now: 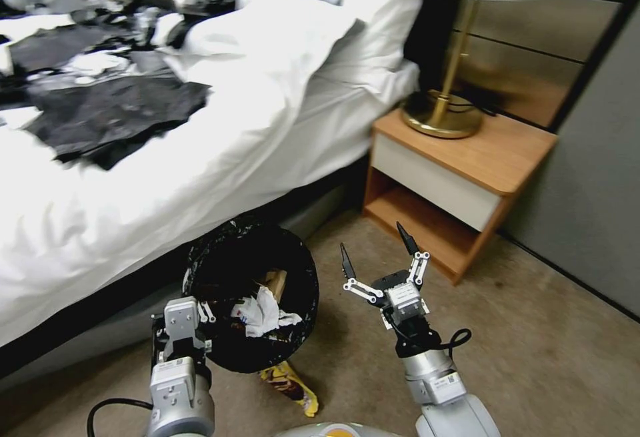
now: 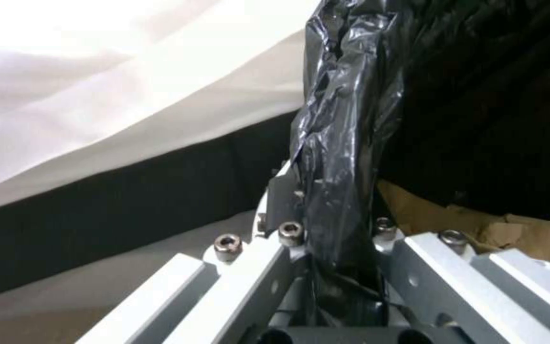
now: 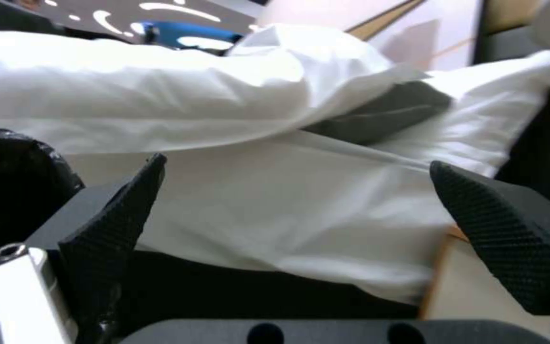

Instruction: Pick up the trash bin, then pick up the garbage from the floor and place it into the trash bin.

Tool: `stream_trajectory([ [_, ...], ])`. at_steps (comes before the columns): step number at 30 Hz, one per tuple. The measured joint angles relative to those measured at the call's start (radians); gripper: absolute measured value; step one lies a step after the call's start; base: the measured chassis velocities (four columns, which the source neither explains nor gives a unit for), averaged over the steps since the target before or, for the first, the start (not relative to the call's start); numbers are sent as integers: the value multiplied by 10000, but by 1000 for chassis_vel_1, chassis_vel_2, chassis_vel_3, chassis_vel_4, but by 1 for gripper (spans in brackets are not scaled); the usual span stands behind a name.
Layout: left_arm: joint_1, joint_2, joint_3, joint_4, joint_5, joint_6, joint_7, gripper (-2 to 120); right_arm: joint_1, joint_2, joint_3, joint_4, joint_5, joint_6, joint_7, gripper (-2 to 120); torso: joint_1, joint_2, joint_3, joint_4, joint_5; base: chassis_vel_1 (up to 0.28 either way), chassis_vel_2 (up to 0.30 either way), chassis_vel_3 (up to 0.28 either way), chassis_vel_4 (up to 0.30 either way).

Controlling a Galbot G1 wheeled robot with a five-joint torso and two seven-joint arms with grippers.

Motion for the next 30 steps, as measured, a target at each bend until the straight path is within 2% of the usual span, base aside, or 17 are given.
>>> stream_trajectory([
  [30, 873, 20, -265, 208, 53, -953, -44, 1, -277, 60, -506, -470, -245, -56, -54, 100, 0, 0, 0, 2, -3, 122, 117, 121, 119],
])
